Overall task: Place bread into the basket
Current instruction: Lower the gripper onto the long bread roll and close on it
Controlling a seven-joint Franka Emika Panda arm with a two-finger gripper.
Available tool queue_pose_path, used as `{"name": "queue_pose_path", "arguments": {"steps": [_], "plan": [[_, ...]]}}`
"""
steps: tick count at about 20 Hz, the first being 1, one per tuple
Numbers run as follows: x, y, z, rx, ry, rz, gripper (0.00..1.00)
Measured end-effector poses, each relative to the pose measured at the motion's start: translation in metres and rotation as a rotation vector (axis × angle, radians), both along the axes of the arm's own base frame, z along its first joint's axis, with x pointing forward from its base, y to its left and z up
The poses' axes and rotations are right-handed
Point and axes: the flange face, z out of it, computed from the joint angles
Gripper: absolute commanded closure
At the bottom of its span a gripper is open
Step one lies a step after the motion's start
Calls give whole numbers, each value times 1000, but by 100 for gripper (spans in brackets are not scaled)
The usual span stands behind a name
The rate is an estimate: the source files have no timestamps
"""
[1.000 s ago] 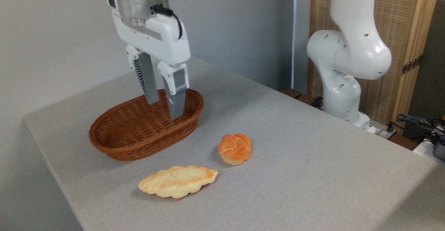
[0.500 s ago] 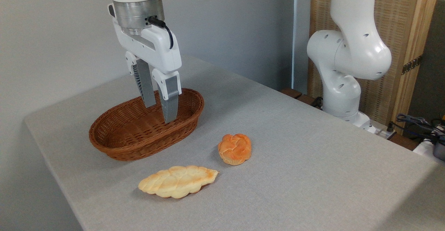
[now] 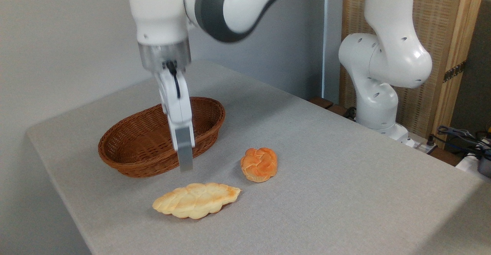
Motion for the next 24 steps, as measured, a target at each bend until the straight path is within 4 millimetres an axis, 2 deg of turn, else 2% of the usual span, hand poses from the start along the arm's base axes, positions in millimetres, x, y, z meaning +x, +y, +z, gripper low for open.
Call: {"name": "queue_pose_path", "arguments": {"steps": [2,5,9,11,14,16,24], "plan": [[-1,11,-24,41,-12,-33,0],[0,27,-45,52,-26,-52,0],[5,28,-80,45,-41,-68,0],[7,26,-92,44,-27,-72,13],[8,25,-96,43,-22,-74,46],[8,25,-96,43,-22,-74,61],[8,24,-96,42,-21,-74,62]]}}
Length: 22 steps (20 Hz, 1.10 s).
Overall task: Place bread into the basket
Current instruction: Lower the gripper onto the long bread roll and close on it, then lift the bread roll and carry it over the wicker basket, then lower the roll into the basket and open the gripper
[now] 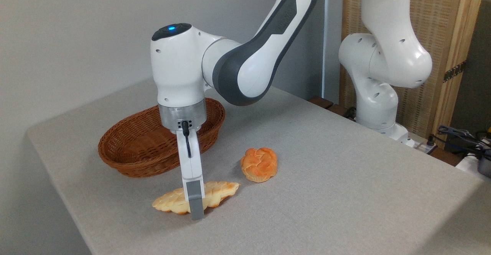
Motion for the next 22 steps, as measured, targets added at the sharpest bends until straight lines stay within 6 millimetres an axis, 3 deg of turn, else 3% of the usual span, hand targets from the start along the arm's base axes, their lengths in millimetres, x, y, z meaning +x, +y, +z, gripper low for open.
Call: {"name": "queue_pose_path", "arguments": {"steps": [7,9,15,16,17,19,21,22], "plan": [[0,-1,1,-13,-1,8,62],[5,1,15,-48,-2,39,62],[13,-9,138,-179,87,214,55],[12,-17,151,-200,91,272,52],[10,-29,156,-212,95,315,43],[5,-66,156,-225,111,376,14],[-2,-102,149,-229,134,410,0],[-4,-115,145,-229,146,417,0]]}}
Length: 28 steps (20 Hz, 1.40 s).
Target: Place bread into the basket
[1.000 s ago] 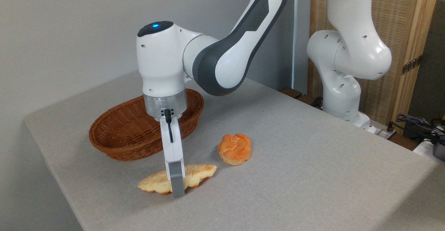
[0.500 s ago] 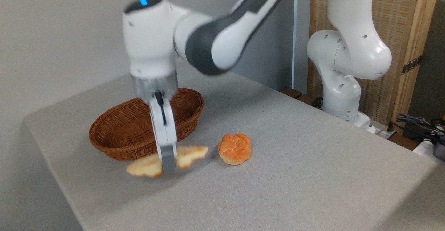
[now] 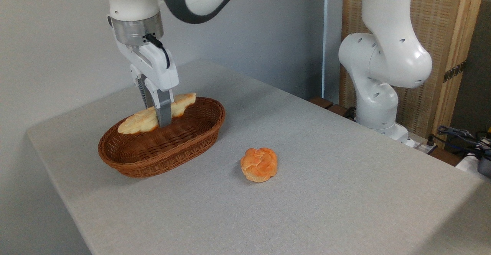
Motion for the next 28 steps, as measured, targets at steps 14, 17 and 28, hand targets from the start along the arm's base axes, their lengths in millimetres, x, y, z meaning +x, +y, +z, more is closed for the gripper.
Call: {"name": "queue_pose_path", "arguments": {"steps": [14,17,28], "plan": [[9,-48,-32,-40,-4,40,0],[9,-48,-31,-40,-5,40,0],[12,-34,-5,-45,-51,64,0]]}}
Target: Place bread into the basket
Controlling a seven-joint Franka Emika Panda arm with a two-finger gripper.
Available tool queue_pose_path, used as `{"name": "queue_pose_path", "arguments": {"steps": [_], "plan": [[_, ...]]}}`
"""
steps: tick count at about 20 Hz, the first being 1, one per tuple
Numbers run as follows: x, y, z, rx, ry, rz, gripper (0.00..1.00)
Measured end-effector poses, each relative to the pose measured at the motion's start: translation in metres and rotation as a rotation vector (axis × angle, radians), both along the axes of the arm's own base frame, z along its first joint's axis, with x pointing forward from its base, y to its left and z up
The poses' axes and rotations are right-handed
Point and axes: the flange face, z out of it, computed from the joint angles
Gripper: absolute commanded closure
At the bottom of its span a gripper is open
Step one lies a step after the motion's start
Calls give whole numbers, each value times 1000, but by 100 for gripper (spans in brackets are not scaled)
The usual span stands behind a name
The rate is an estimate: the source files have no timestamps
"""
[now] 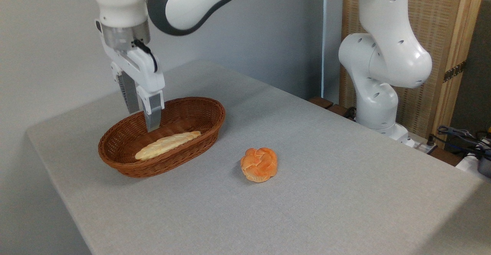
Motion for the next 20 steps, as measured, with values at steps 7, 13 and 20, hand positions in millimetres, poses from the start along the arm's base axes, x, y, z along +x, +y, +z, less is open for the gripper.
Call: {"name": "queue_pose_path", "arguments": {"steps": [7,13,20], "plan": [[-33,128,81,72,8,-39,0],[-41,165,94,98,57,2,0],[-38,172,98,97,49,13,0]]}}
